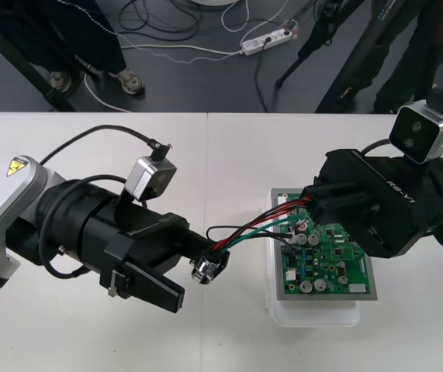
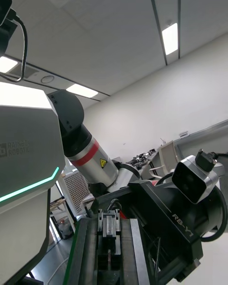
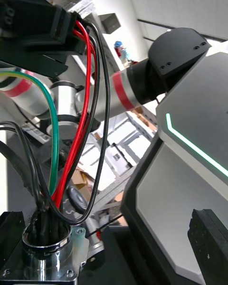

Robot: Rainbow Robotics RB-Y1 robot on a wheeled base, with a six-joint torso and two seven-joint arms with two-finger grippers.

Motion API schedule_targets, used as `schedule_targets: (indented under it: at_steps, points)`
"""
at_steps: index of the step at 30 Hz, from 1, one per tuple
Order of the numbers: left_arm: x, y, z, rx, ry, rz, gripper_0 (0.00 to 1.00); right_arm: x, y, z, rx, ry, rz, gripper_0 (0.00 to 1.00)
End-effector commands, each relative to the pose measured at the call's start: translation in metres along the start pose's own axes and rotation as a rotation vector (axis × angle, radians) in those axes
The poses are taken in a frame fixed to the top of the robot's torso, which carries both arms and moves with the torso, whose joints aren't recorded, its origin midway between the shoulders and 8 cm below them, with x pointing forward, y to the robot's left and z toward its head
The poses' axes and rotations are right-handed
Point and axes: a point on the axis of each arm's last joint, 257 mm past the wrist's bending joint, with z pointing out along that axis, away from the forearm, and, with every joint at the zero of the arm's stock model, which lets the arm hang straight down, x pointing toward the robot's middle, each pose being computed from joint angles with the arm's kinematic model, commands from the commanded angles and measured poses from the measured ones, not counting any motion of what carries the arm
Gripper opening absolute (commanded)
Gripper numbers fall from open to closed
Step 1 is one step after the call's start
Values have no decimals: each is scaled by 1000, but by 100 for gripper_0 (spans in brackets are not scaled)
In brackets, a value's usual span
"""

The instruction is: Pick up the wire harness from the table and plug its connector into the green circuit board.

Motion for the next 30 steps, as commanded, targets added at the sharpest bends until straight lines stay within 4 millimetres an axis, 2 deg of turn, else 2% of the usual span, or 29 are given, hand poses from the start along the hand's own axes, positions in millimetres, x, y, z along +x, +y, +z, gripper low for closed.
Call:
schedule_targets:
  at_steps: [1,18,27,30]
  points:
    - [-1,-10,-16,-35,51,61,100,-14,-5,0,11,16,-42,0]
    - [-5,-8,-43,-115,67,127,100,-3,-35,-16,151,108,-120,0]
    - [-13,-9,-56,-155,65,188,100,-11,-35,-20,165,99,-138,0]
    - [-22,-8,-61,-179,49,232,100,-17,-31,-19,150,78,-140,0]
